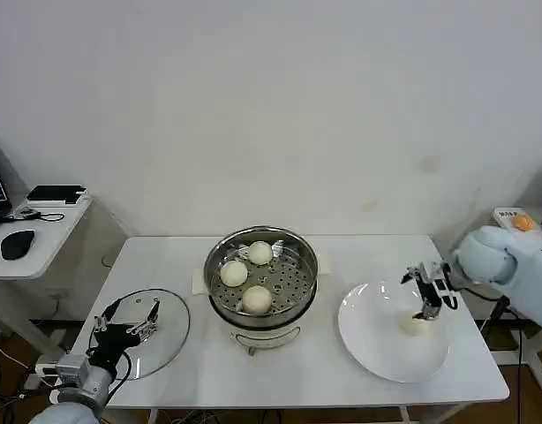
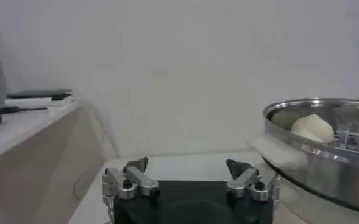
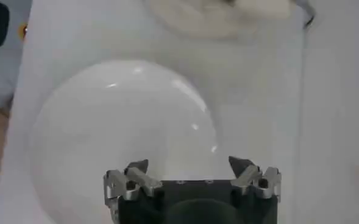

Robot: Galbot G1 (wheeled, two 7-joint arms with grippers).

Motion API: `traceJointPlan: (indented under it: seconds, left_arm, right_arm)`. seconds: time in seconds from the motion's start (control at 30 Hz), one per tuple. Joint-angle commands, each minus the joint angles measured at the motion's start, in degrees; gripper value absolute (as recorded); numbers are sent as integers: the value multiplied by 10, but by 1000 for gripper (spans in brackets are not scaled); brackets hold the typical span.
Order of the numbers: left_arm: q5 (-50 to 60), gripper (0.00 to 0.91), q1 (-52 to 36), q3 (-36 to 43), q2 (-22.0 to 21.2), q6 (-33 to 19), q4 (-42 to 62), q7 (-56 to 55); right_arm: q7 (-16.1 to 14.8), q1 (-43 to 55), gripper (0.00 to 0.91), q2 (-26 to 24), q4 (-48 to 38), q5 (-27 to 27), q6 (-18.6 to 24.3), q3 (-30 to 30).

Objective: Take steamed baozi put them in steamer then cover it.

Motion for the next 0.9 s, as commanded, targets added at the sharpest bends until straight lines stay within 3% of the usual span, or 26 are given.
traceJointPlan:
  seconds: [0.03,0.5,0.9]
  left_arm:
    - [10,907,1,9,-3,-1,1,1]
    - [11,907,16,-2,-3,0,-5,2]
    - [9,907,14,-10,0,0,-4,2]
  right_arm:
    - [9,-137,907,-9,-48,-43,1,90]
    - [7,-139,907,66,-135,-76,17,98]
    - [5,-140,867,106,-154,-88,9,97]
